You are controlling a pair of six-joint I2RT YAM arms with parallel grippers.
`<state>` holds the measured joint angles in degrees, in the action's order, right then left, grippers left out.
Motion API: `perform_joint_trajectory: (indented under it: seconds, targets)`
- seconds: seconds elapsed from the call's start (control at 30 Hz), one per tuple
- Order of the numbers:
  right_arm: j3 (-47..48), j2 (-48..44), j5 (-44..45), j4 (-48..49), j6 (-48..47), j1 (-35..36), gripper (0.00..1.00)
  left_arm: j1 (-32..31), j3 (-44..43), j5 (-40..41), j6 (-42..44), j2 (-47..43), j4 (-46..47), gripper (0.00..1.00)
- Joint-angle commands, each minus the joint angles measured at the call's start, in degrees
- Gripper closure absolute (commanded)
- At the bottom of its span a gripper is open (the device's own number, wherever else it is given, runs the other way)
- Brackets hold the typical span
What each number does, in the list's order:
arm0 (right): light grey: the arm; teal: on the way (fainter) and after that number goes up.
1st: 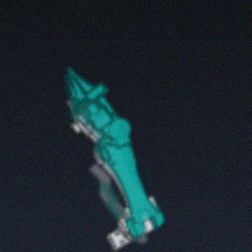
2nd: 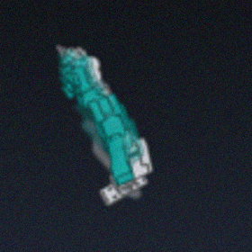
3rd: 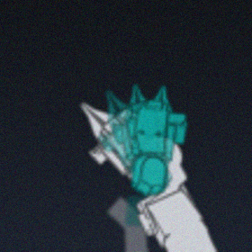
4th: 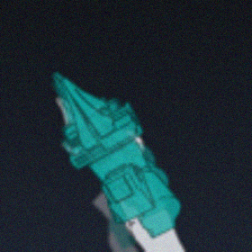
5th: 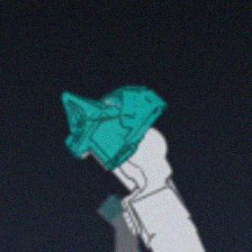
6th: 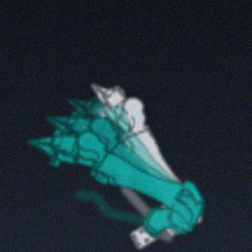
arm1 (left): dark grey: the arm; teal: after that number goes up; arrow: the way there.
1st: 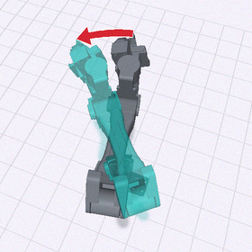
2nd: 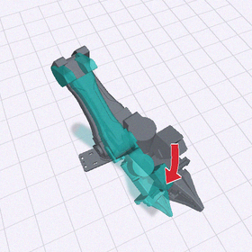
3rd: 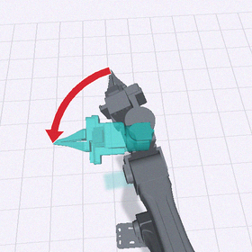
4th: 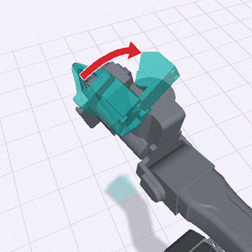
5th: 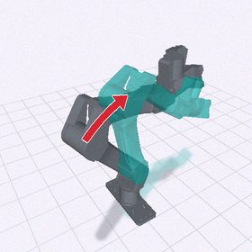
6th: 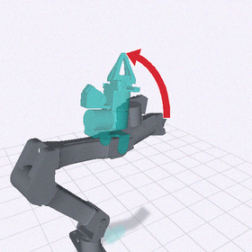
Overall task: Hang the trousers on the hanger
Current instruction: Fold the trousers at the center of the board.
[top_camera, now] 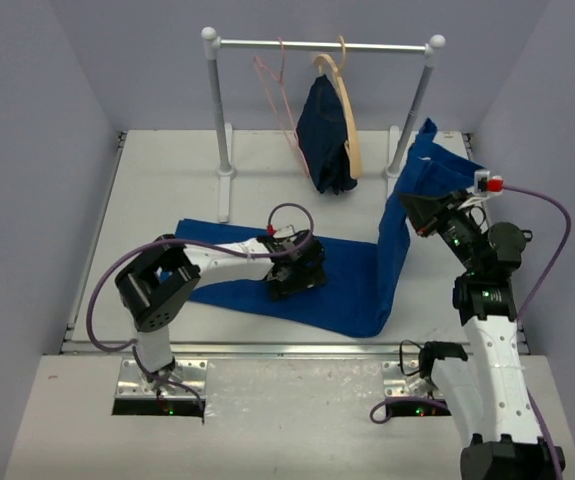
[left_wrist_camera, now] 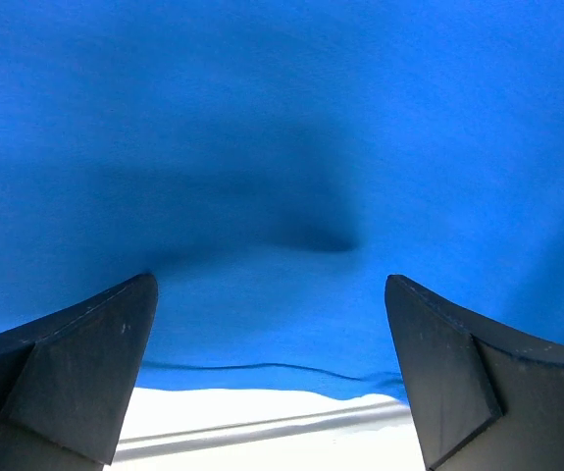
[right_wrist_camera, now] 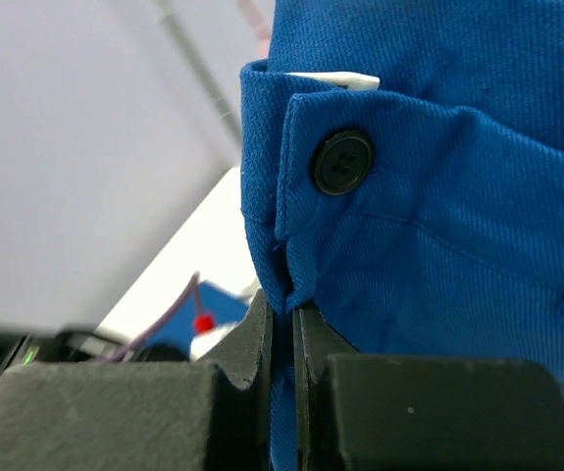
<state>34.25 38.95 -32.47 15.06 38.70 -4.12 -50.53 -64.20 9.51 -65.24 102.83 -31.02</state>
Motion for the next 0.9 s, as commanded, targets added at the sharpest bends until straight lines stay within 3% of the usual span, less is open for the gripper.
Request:
perform_joint_trajectory:
  seconds: [0.0,0.17,0.27,0.43,0.57,0.87]
  targets:
    - [5.49,1.18,-5.0,8.11,-5.68,9.35,1.0,8.22,4.99,3.14,4.81,-11.39,-5.56,0.0]
    - [7.35,5.33,-4.61,8.57,-10.39,18.18,1.0,12.23,7.81,6.55,7.3,-21.64,-9.17,0.0]
    - [8.6,8.78,0.13,8.93,-13.98,26.52,1.0,18.25,9.51,9.23,5.26,-27.32,-14.16,0.0]
    - [9.49,15.87,10.33,11.89,-19.43,38.95,1.0,33.9,15.17,8.12,4.05,-35.27,-17.38,0.0]
    - [8.84,24.82,19.76,19.71,-22.52,47.31,1.0,45.02,16.74,6.61,8.78,-40.24,-17.24,0.0]
    - [14.52,44.74,29.68,27.95,-26.13,55.67,1.0,52.89,15.86,6.14,18.02,-43.45,-17.79,0.0]
